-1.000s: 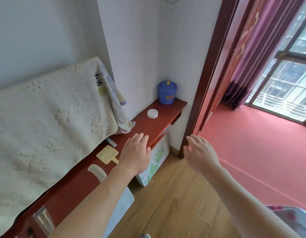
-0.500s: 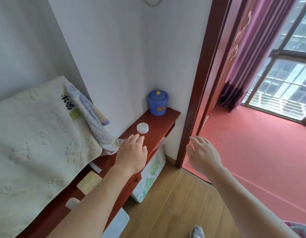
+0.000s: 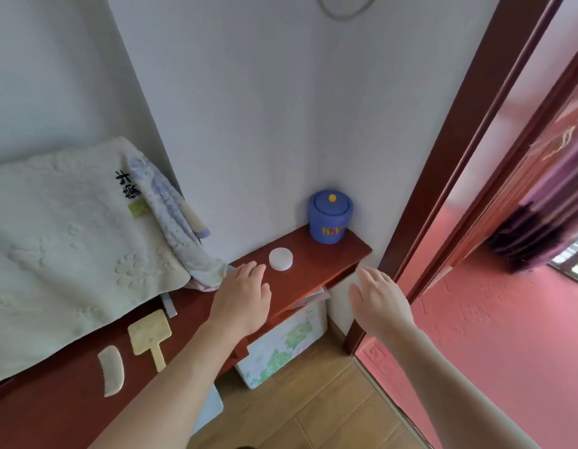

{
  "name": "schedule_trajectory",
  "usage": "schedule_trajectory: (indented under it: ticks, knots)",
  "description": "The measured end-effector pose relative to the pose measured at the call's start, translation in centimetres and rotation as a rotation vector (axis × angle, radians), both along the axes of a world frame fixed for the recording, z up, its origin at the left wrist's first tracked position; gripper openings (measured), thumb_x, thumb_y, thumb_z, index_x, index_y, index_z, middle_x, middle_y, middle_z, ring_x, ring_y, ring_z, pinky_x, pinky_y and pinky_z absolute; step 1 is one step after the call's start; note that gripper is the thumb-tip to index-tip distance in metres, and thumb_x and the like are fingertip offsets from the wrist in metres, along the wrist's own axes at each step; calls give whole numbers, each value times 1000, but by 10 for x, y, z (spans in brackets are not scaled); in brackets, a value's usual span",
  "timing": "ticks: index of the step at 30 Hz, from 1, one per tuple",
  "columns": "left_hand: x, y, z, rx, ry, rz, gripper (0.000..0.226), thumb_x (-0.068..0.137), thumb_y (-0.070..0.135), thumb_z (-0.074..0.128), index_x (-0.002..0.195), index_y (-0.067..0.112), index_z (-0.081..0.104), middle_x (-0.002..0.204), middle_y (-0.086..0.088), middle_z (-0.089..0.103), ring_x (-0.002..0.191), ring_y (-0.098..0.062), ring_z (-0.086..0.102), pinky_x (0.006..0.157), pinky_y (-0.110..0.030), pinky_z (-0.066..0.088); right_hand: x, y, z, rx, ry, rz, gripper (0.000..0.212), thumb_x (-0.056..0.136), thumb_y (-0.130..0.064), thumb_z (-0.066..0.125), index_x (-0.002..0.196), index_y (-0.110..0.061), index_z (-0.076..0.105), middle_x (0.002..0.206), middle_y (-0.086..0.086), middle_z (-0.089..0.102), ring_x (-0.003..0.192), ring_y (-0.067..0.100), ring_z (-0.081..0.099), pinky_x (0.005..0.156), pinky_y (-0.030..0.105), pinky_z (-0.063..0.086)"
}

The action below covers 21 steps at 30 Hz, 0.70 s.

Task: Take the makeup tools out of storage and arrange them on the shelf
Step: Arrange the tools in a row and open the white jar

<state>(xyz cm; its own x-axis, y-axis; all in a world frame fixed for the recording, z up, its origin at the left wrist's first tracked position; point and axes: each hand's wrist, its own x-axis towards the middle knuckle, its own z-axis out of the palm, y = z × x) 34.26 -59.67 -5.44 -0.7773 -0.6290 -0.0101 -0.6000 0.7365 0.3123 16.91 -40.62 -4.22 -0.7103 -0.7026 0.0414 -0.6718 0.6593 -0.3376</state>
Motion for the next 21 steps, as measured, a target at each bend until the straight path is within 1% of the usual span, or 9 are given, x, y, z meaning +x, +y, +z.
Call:
schedule_trajectory:
  ticks: [2, 3, 10, 13, 15, 18, 21]
  knots:
    - [-2, -3, -1, 11, 5, 35, 50, 104, 31, 34, 151, 14, 34, 156, -6, 36, 146, -21, 28, 121, -37, 25, -10, -11, 2, 13, -19, 38, 33, 98, -26, 38, 116, -6, 58, 122, 5, 59, 119, 24, 49, 99, 34, 40]
    - [-4, -6, -2, 11, 10, 52, 50, 103, 31, 35, 150, 14, 35, 156, -6, 37, 146, -20, 29, 120, -37, 25, -15, -18, 2, 17, -23, 48, 36, 99, -28, 39, 120, -5, 57, 127, 5, 58, 122, 24, 47, 101, 35, 39]
    - [-26, -50, -17, -28, 15, 85, 48, 102, 29, 39, 146, 10, 41, 149, -7, 46, 139, -21, 39, 117, -36, 30, -42, -76, -7, 45, -29, 88, 36, 99, -30, 38, 117, -5, 57, 123, 5, 59, 118, 23, 48, 97, 34, 38]
    - [-46, -71, -24, -38, 22, 70, 45, 101, 28, 40, 142, 9, 46, 143, -8, 51, 134, -23, 44, 114, -36, 34, -57, -95, -10, 57, -16, 85, 37, 99, -31, 37, 119, -6, 57, 125, 4, 58, 120, 21, 47, 99, 33, 37]
    - [-59, -83, -28, -32, 27, 53, 43, 101, 28, 41, 140, 9, 47, 140, -7, 53, 131, -23, 47, 111, -35, 35, -69, -108, -12, 67, -24, 67, 37, 100, -31, 37, 122, -8, 55, 127, 4, 57, 122, 21, 46, 101, 32, 36]
    - [-72, -98, -33, -22, 25, 41, 43, 101, 28, 40, 140, 11, 47, 141, -5, 53, 132, -23, 46, 112, -35, 35, -81, -123, -17, 78, -43, 61, 42, 100, -31, 37, 131, -8, 51, 132, 3, 56, 126, 20, 44, 103, 32, 35]
    - [-77, -109, -37, 3, 17, 62, 43, 101, 28, 40, 140, 11, 47, 141, -6, 52, 132, -23, 46, 112, -35, 35, -87, -136, -21, 79, -76, 68, 42, 100, -32, 37, 133, -9, 50, 133, 3, 55, 127, 21, 45, 102, 33, 37]
